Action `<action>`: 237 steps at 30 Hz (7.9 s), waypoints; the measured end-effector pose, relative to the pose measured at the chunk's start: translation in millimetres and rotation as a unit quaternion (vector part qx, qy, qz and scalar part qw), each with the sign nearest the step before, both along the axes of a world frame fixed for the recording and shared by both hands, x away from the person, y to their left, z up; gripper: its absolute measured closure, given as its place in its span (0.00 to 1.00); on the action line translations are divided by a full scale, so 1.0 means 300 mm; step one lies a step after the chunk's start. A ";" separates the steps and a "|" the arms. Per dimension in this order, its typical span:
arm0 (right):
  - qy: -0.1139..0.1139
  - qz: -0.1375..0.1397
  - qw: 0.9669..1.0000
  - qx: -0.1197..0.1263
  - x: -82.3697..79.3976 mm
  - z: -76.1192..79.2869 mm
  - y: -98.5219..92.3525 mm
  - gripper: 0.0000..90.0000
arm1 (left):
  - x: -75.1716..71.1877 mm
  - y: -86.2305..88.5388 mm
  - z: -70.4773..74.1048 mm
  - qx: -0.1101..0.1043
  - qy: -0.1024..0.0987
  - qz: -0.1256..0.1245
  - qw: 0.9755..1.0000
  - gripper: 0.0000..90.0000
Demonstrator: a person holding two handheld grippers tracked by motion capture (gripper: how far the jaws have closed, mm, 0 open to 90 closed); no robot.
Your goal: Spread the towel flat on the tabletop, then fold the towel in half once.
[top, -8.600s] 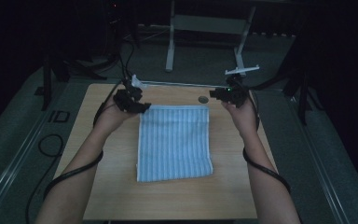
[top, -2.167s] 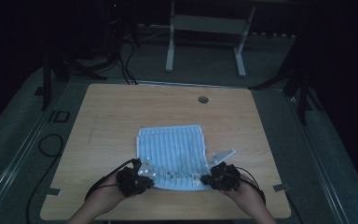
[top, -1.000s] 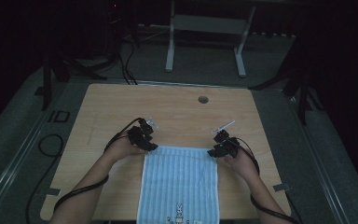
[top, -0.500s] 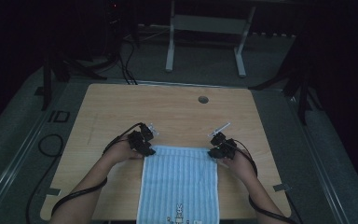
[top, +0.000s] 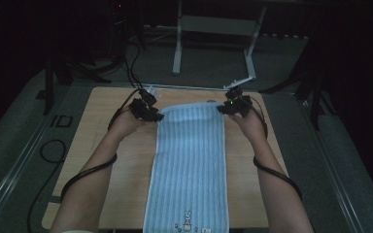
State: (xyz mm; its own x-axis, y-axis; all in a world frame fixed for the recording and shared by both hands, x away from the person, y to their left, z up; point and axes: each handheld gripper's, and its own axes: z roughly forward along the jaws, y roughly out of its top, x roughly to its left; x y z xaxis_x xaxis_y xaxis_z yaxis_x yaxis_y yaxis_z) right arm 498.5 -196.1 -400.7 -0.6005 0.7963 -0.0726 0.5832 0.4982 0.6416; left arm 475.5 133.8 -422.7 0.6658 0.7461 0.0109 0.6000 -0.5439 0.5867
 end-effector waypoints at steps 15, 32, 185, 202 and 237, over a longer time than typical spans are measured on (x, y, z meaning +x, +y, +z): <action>0.083 0.040 0.995 -0.044 -0.106 -0.224 0.027 0.70 | -0.132 -0.005 -0.166 -0.030 0.023 -0.026 0.999 0.48; 0.124 0.043 0.990 -0.043 -0.200 -0.420 0.005 0.94 | -0.185 -0.072 -0.370 -0.009 0.071 -0.051 0.996 0.50; -0.010 -0.034 0.999 -0.025 0.133 0.135 0.009 0.93 | 0.107 -0.075 0.156 0.013 -0.105 0.053 0.993 0.98; 0.011 0.027 0.999 -0.016 0.009 -0.016 -0.001 0.93 | -0.010 -0.025 0.028 -0.037 -0.052 -0.004 0.998 0.98; -0.024 0.155 0.987 0.043 -0.730 -0.145 -0.185 0.92 | -0.722 -0.024 -0.172 -0.051 -0.073 -0.116 0.989 0.98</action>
State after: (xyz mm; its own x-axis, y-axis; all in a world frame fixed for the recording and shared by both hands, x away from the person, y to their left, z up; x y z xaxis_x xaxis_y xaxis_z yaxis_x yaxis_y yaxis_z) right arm 279.6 -251.7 -444.1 -0.8135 0.5797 -0.0466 0.3793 0.5896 0.7131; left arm 258.7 126.7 -474.4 0.8160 0.5758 0.0515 0.3715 -0.5907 0.7163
